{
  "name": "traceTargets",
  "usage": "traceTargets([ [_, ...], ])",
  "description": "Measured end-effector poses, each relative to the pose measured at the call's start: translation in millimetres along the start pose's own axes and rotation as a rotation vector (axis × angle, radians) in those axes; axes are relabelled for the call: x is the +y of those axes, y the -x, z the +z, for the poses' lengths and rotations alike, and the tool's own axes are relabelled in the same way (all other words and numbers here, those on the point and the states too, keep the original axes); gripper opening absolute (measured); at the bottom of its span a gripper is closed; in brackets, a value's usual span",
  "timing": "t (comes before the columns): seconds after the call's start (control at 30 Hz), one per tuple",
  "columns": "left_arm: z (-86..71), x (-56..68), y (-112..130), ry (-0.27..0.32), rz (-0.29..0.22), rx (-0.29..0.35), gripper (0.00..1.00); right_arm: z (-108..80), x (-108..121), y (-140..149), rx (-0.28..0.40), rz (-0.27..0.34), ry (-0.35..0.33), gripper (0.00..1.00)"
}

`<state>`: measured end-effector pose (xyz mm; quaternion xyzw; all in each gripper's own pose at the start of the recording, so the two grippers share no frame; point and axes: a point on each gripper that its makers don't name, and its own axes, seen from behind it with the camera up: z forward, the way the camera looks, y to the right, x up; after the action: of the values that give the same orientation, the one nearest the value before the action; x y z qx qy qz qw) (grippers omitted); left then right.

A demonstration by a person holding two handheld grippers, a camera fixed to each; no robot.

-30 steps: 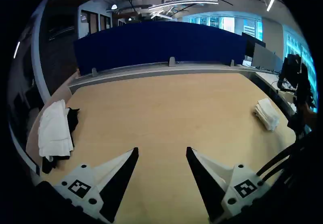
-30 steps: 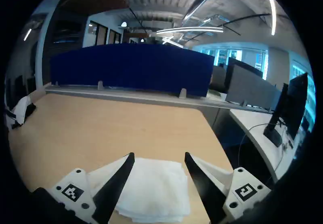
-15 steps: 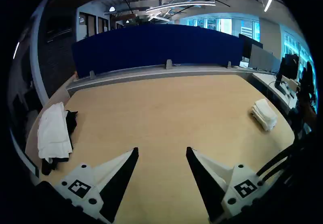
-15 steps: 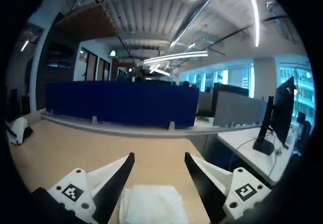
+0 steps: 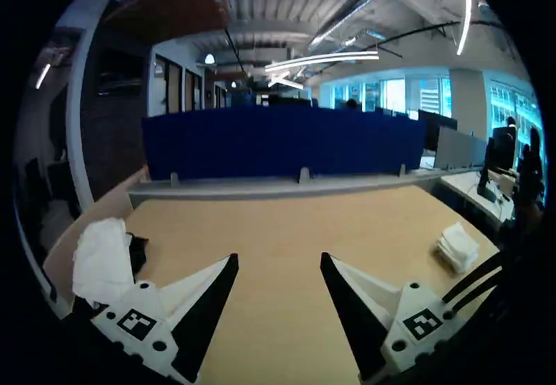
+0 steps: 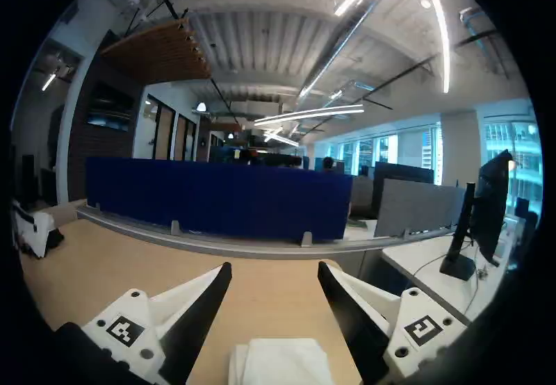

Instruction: Fold towel

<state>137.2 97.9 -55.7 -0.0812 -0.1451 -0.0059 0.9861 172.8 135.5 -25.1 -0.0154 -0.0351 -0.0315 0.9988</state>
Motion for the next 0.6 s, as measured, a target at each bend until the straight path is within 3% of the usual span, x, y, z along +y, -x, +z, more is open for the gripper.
traceTargets([
  [0.1,-0.6,-22.5,-37.9,-0.066,0.005,0.113,0.87,-0.8,-5.4,1.0,-0.006,-0.010,-0.006,0.96],
  [0.2,-0.7,-37.1,-62.7,-0.112,0.015,0.179,0.87,-2.1,-10.3,1.3,-0.008,-0.017,-0.008,0.96],
  [0.4,3.6,-53.0,-77.0,-0.133,0.018,0.222,0.87,-6.7,-19.4,-3.4,-0.007,-0.026,-0.004,0.96],
  [0.6,9.1,-58.7,-77.4,-0.133,0.015,0.227,0.87,-6.3,-46.2,-18.6,0.020,-0.038,-0.005,0.96],
])
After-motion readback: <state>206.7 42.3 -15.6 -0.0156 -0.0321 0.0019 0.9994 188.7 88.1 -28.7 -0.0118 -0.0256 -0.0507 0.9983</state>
